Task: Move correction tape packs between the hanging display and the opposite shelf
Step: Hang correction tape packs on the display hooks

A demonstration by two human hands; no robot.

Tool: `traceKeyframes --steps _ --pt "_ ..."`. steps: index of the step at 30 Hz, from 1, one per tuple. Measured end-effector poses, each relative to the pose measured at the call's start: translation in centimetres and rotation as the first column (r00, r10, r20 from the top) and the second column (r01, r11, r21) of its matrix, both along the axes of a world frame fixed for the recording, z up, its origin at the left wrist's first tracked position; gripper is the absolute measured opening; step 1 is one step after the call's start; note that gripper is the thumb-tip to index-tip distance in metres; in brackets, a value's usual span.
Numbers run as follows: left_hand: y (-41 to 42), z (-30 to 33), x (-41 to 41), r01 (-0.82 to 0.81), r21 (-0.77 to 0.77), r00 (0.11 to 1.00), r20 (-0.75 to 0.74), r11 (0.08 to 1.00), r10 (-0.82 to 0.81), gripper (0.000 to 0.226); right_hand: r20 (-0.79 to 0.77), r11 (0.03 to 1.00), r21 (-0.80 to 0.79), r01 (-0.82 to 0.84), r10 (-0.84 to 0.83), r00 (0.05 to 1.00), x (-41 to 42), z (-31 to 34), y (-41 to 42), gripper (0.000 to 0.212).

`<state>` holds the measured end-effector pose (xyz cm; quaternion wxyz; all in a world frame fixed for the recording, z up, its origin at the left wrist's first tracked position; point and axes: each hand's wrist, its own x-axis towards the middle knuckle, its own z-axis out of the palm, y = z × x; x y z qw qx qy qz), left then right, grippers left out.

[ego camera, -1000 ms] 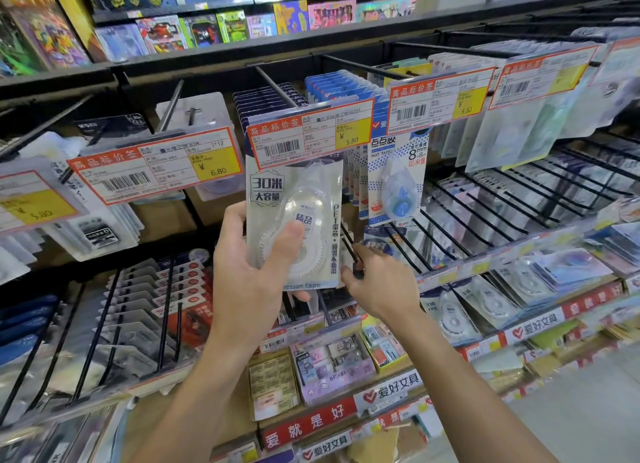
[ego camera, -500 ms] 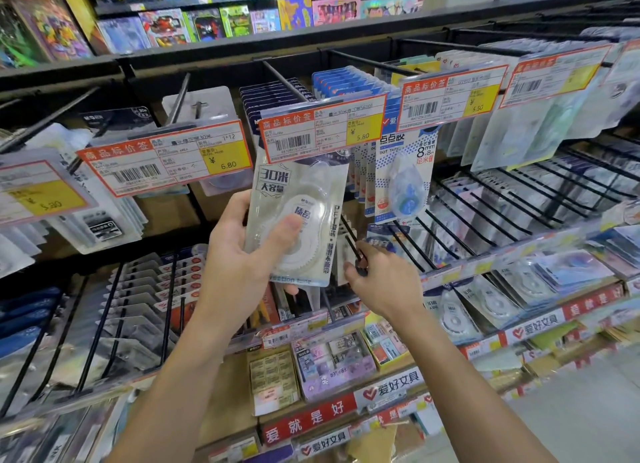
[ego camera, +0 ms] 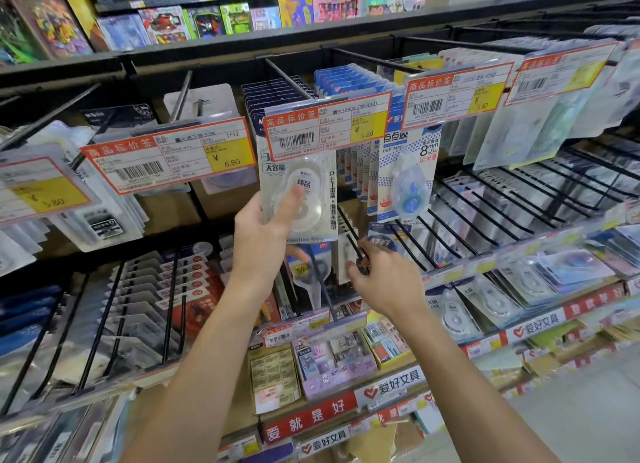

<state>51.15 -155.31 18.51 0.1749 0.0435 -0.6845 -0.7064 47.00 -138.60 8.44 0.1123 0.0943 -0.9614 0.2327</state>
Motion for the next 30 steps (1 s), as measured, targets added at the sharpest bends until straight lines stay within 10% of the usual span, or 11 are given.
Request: traceKeyframes --steps 10,17,30 --pt "0.6 -0.5 -2.1 0.106 0.128 0.990 0.083 0.986 -0.117 0.068 -0.032 1.000 -0.011 0.000 -0.001 0.999 -0.1 -0.4 0.1 0.048" --pt "0.7 -0.9 -2.3 -0.157 0.166 0.979 0.156 0.974 0.131 0.037 -0.036 1.000 -0.022 -0.004 0.004 0.999 -0.2 -0.5 0.1 0.048" --pt "2.7 -1.5 -2.8 -0.221 0.057 0.961 0.186 0.974 0.207 0.049 0.006 1.000 -0.014 -0.014 0.014 1.000 -0.1 -0.3 0.1 0.049"
